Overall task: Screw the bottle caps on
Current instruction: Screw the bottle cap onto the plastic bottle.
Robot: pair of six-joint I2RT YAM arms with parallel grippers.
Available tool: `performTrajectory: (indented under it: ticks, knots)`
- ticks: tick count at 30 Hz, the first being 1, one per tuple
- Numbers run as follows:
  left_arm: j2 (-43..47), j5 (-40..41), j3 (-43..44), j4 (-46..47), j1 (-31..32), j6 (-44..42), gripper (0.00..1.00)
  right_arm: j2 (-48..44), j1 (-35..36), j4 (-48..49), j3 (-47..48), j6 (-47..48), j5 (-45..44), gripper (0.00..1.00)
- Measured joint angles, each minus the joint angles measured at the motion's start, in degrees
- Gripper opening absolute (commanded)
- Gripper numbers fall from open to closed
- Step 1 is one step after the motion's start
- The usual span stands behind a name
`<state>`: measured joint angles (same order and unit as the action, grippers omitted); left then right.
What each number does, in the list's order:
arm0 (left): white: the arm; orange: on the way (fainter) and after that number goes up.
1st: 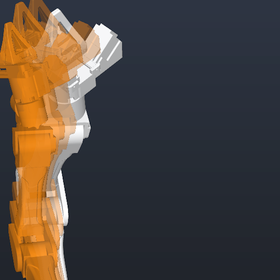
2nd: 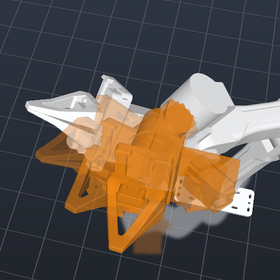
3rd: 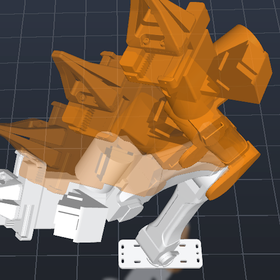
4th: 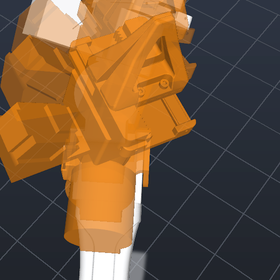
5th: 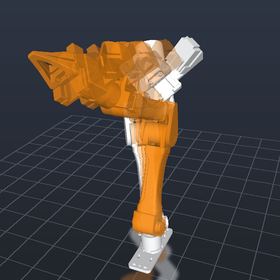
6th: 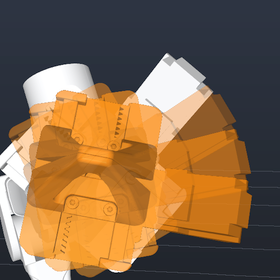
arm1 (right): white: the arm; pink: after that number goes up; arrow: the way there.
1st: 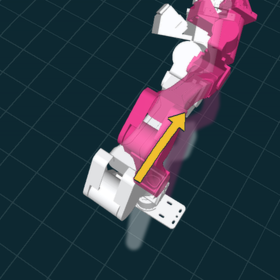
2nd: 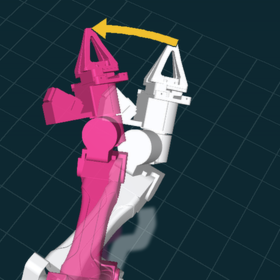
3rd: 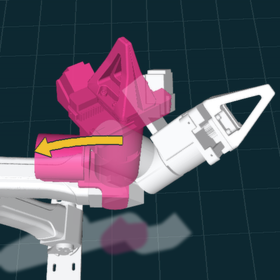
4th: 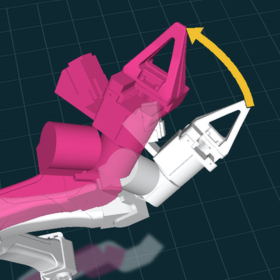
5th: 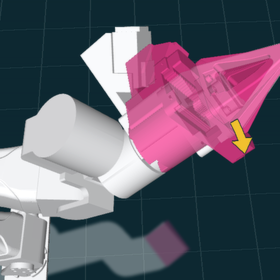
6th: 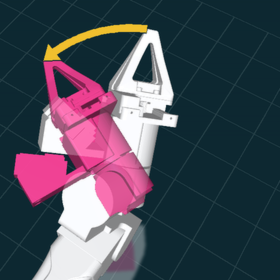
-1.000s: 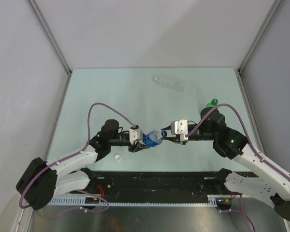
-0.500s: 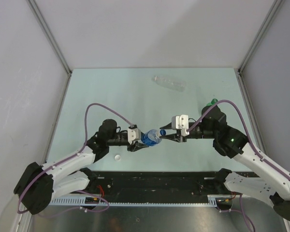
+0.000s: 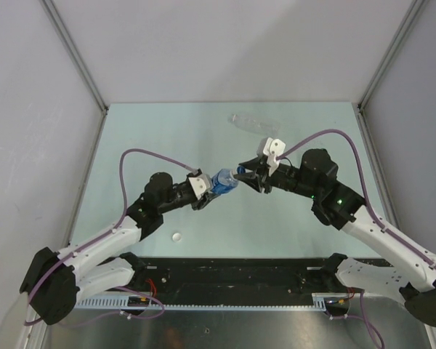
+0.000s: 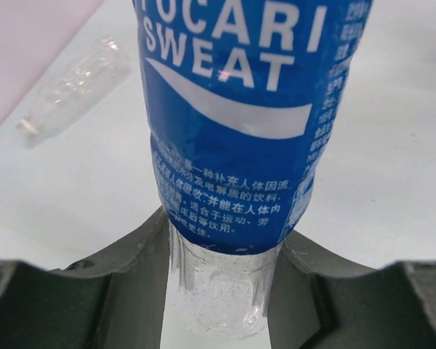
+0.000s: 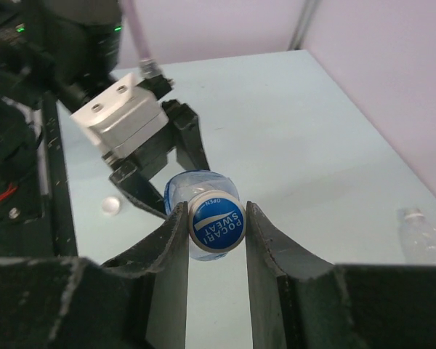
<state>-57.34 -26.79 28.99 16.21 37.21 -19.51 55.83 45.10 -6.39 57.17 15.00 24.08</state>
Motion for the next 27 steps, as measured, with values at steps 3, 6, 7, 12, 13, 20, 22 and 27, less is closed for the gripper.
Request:
performTrajectory:
  ticks: [3, 6, 7, 12, 13, 20, 22, 27]
  knots:
    - [-0.7, 4.2, 1.1, -0.1, 0.0, 0.1, 0.0, 1.7, 0.1, 2.5, 0.2, -2.6, -4.7, 0.0]
    - [-2.3, 8.4, 2.6, -0.1, 0.5, 0.2, 0.0, 3.1, 0.2, 4.6, 0.4, -5.0, -9.1, 0.0]
    - [-2.7, 9.8, 3.1, -0.1, 0.9, 0.2, 0.0, 3.6, 0.2, 5.3, 0.4, -6.1, -10.6, 0.0]
    - [-5.6, 18.4, 4.4, -0.5, 3.8, -0.2, 0.0, 6.5, 0.4, 6.5, 1.4, -10.8, -14.5, 0.0]
    - [-6.5, 20.1, 4.8, -0.6, 4.3, -0.3, 0.0, 7.3, 0.6, 6.4, 1.8, -11.9, -14.8, 0.0]
    - [-11.5, 26.9, 7.5, -0.8, 5.4, -2.2, 0.0, 10.4, 1.4, 3.2, 4.9, -17.6, -15.3, 0.0]
    - [-11.6, 27.1, 7.5, -0.9, 5.5, -2.6, 0.0, 10.6, 1.4, 1.9, 5.3, -18.3, -16.2, 0.0]
    - [-11.6, 26.5, 7.5, -1.1, 5.8, -2.4, 0.0, 10.9, 2.1, -0.6, 6.0, -19.3, -19.0, 0.0]
